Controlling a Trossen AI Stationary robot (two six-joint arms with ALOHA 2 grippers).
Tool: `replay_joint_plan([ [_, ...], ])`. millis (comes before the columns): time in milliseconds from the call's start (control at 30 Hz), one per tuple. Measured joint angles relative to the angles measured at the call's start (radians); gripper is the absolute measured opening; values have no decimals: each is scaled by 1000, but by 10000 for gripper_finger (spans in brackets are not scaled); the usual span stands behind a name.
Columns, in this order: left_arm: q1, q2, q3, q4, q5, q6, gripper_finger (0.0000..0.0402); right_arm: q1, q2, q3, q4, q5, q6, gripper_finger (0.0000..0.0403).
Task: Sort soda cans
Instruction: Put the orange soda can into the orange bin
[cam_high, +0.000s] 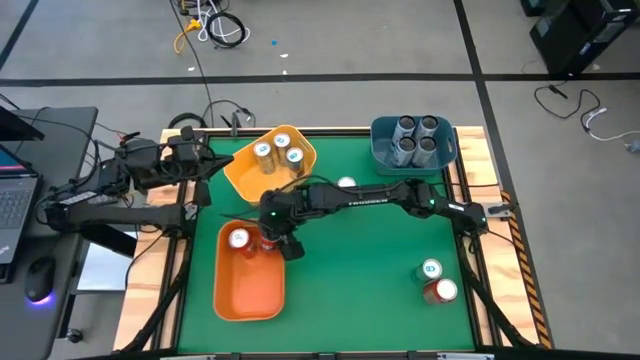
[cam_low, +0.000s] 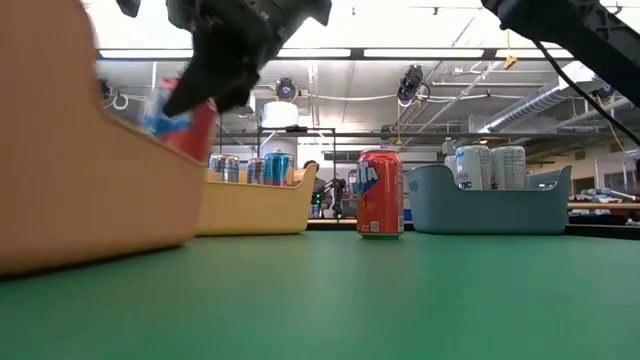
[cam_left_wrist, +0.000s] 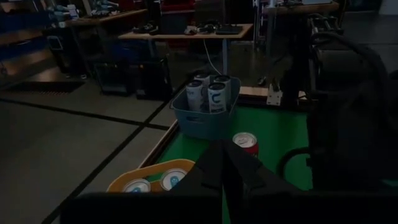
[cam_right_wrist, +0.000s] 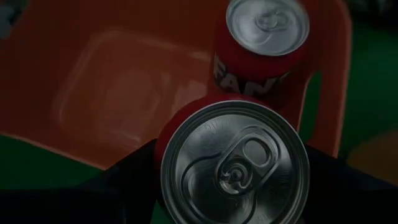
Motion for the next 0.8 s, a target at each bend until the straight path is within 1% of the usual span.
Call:
replay_joint_plan([
  [100, 0, 0, 0, 0, 9, 0, 3, 0, 0, 11, -80, 50, -5, 287],
  [300, 0, 6, 0, -2, 18, -3, 3, 0, -1, 11, -135, 153, -8, 287],
  [667, 0, 18, 0, -4, 19, -5, 3, 0, -1, 11, -157, 156, -26, 287],
  [800, 0, 18, 0, -4, 19, -5, 3, -2, -1, -22, -101, 158, -19, 292],
])
